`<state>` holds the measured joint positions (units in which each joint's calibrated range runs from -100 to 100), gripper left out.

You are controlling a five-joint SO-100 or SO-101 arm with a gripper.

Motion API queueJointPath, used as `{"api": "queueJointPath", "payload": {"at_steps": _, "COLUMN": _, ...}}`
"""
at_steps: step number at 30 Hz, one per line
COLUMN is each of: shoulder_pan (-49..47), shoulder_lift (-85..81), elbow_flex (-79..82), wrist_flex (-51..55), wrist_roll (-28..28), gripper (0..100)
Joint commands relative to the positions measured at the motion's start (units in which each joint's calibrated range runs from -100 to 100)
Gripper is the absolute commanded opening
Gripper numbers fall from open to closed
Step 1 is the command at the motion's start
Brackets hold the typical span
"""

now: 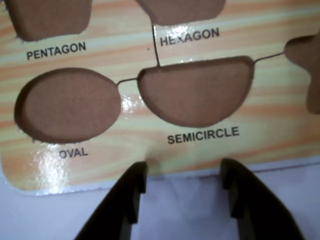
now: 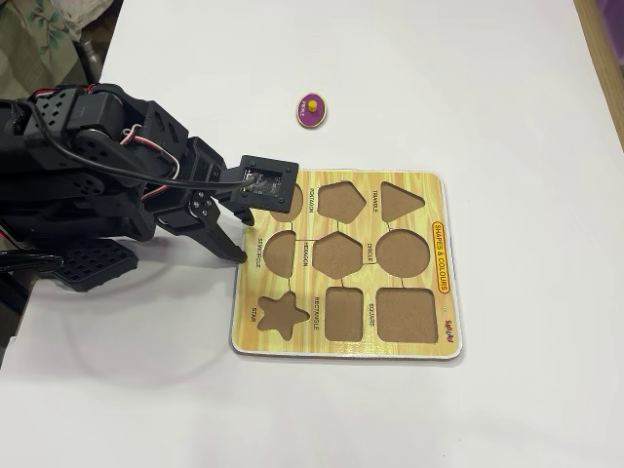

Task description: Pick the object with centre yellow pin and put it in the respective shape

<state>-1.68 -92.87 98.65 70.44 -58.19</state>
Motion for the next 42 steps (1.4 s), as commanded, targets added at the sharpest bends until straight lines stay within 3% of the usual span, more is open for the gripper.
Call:
{"api": "queueJointPath", "payload": {"at_steps": 1, "shoulder_pan": -0.6, "shoulder_lift": 0.5, "elbow_flex": 0.4, "wrist_flex": 1.2, "wrist_roll": 0.1, "gripper": 18}}
{"api": "queueJointPath", "payload": {"at_steps": 34, "shoulder_pan": -0.6, "shoulder_lift": 1.7, "elbow_flex": 0.0, "wrist_flex": 0.4, "wrist_roll": -0.5, "gripper": 17}}
{"api": "queueJointPath", "payload": {"at_steps": 42, "shoulder_pan": -0.8, "shoulder_lift": 19.1, "elbow_flex": -13.3, "wrist_flex": 0.4, "wrist_roll": -0.5, "gripper": 17}}
